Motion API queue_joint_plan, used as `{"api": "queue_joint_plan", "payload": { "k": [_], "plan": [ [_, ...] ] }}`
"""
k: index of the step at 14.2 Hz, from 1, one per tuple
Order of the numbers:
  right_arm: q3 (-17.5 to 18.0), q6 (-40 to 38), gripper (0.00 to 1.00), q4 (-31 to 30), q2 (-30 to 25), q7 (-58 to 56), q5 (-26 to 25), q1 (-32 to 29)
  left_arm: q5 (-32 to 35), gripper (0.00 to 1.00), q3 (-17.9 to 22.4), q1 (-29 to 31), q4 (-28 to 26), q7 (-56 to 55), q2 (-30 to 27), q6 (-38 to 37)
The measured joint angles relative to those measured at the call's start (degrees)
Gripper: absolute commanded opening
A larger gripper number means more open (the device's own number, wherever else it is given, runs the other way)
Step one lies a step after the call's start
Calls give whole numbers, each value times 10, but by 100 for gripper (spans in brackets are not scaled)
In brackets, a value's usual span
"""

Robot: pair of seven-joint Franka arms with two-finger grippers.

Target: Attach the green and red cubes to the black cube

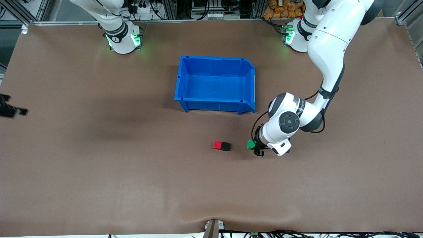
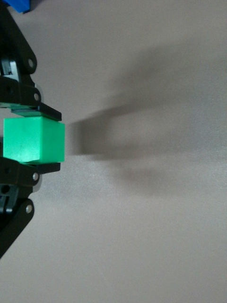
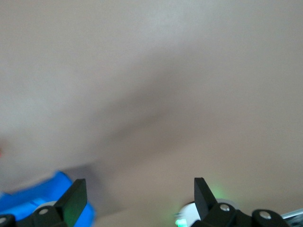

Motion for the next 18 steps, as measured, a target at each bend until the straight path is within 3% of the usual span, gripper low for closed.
{"api": "queue_joint_plan", "payload": {
  "k": [2, 6, 8, 10, 12, 14, 18],
  "plan": [
    [7, 9, 100, -58, -64, -64, -28, 5, -10, 0, 0, -3, 20, 0, 11, -6],
    [12, 131, 100, -281, -207, -85, -37, 17, -15, 0, 0, -16, 45, -19, 30, -8],
    [14, 152, 100, -350, -251, -87, -41, 24, -15, 0, 1, -25, 54, -29, 39, -9],
    [18, 161, 100, -348, -264, -93, -65, 38, -15, 0, 1, -30, 61, -33, 47, -9],
    [24, 126, 100, -277, -253, -93, -116, 60, -15, 0, 1, -35, 76, -46, 56, -9],
    [27, 93, 100, -212, -230, -93, -121, 70, -15, 0, 4, -47, 90, -50, 67, -9],
    [24, 61, 100, -186, -207, -93, -120, 68, -15, 0, 36, -88, 104, -54, 79, -9]
  ]
}}
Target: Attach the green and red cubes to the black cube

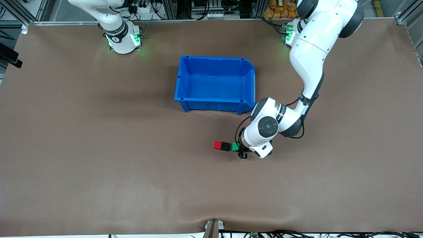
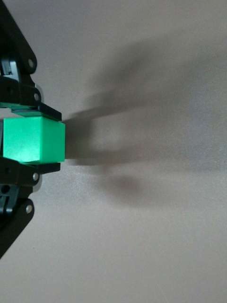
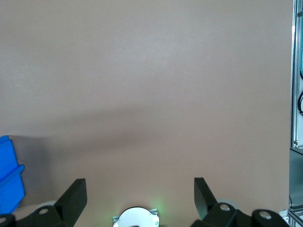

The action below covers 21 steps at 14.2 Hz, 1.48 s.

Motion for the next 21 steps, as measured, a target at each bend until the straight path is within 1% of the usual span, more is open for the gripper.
{"api": "queue_joint_plan", "payload": {
  "k": [6, 11, 14, 19, 21],
  "plan": [
    [0, 0, 100, 6, 4, 0, 10, 0, 0, 0, 26, -37, 12, -7, 11, 0],
    [5, -1, 100, 15, 4, 0, 12, 10, 0, 0, 26, -37, 15, -14, 14, 2],
    [6, -1, 100, 17, 5, 0, 12, 11, 0, 0, 26, -45, 16, -39, 15, 2],
    [1, -1, 100, 18, 6, 0, 42, 10, 0, 0, 26, -72, 20, -82, 15, -4],
    [1, -1, 100, 18, 6, 0, 45, 10, 0, 0, 26, -77, 21, -99, 15, -6]
  ]
}}
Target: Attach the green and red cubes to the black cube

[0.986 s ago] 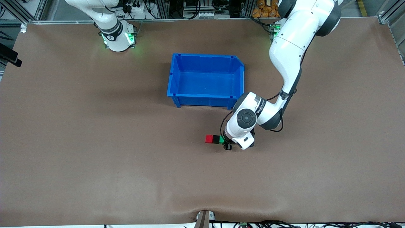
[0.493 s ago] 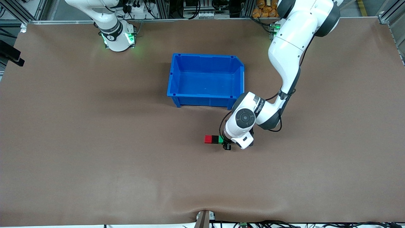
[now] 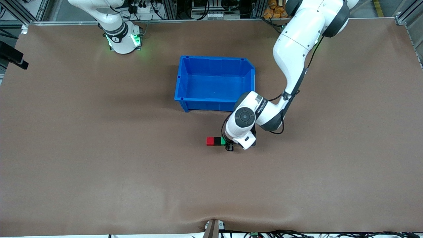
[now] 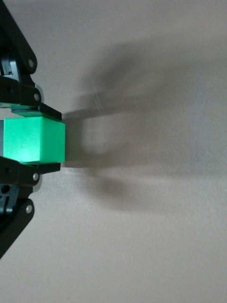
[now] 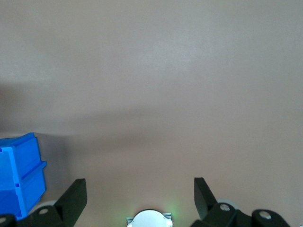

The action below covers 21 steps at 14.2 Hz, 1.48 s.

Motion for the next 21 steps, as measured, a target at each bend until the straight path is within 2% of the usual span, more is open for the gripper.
{"api": "queue_joint_plan", "payload": {
  "k": [3, 4, 6, 10, 13, 15, 18, 21],
  "plan": [
    [0, 0, 100, 0, 0, 0, 0, 0, 0, 0, 0, -1, 0, -4, 0, -4],
    [0, 0, 100, 0, 0, 0, 0, 0, 0, 18, 1, -1, 0, -4, 0, -5],
    [0, 0, 100, 0, 0, 0, 0, 0, 0, 100, 1, -1, 0, -4, 0, -6],
    [0, 0, 100, 0, 0, 0, 0, 0, 11, 100, 4, 2, 8, 11, -5, -14],
    [0, 0, 100, 0, 0, 0, 0, 0, 18, 100, 5, 9, 22, 74, -39, -82],
    [0, 0, 100, 1, 1, 0, 0, 0, 18, 100, 5, 25, 27, 162, -86, -131],
    [0, -1, 100, 1, 1, 0, 1, 0, 19, 100, 6, 48, 27, 308, -170, -241],
    [2, -1, 100, 1, 1, 0, 1, 1, 23, 100, 8, 90, 27, 429, -242, -325]
  ]
}}
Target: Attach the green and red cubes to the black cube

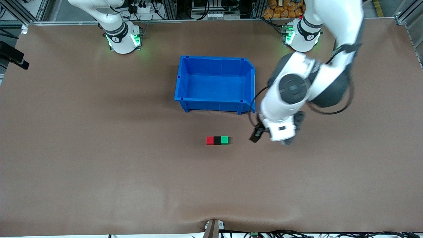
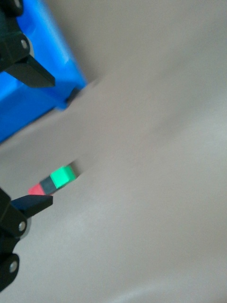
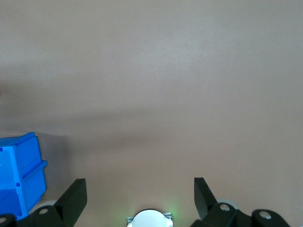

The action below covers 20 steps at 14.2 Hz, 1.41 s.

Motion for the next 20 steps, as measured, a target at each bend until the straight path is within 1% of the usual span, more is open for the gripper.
{"api": "queue_joint_plan", "payload": {
  "k": [2, 4, 8, 12, 15, 19, 20],
  "plan": [
    [0, 0, 100, 0, 0, 0, 0, 0, 1, 100, 1, 34, -1, 116, -40, -65],
    [0, 0, 100, 0, 0, 0, 0, 0, 3, 100, 2, 69, -2, 222, -73, -107],
    [0, 0, 100, 0, 0, 0, 0, 0, 4, 100, 3, 142, -16, 404, -127, -145],
    [-2, 0, 100, 0, 1, 0, 0, -1, 4, 100, 3, 201, -55, 554, -173, -150],
    [-1, 0, 100, 1, 1, 0, 0, -1, 4, 100, 2, 233, -92, 628, -212, -152],
    [-2, 0, 100, 1, 1, 0, 0, -1, 4, 100, 2, 241, -182, 645, -299, -130],
    [-2, 0, 100, 2, 1, 0, 0, -1, 4, 100, 1, 241, -196, 645, -316, -127]
  ]
}}
